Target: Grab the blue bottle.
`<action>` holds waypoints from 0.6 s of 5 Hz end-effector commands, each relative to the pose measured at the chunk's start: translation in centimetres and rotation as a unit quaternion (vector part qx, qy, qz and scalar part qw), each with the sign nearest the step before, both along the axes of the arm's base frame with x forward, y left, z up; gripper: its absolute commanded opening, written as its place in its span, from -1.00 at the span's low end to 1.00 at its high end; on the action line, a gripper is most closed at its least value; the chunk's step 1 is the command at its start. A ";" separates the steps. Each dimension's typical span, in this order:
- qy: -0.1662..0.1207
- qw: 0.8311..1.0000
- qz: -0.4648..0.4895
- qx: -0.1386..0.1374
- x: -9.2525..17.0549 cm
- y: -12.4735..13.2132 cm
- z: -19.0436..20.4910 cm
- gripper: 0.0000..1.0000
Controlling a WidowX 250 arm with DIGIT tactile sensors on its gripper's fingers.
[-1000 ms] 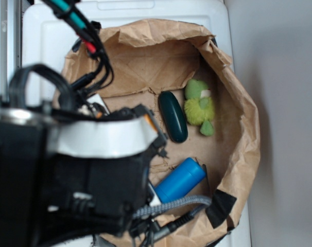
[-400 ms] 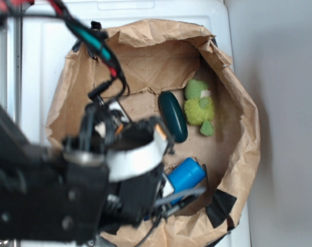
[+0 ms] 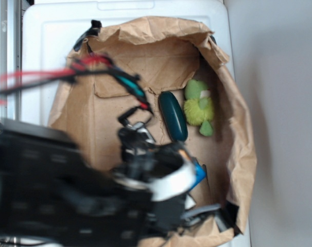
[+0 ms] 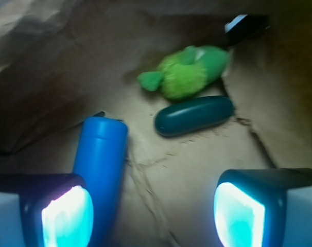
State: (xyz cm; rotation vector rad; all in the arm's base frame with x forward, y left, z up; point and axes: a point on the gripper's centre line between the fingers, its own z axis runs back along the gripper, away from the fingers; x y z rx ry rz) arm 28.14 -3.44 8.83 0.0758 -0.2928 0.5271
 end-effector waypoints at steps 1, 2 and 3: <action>-0.004 0.999 0.010 -0.044 4.8 -0.3 0.7 1.00; 0.003 0.999 0.006 -0.035 4.3 -0.4 -0.4 1.00; 0.011 1.000 -0.012 -0.024 3.4 -0.3 -1.9 1.00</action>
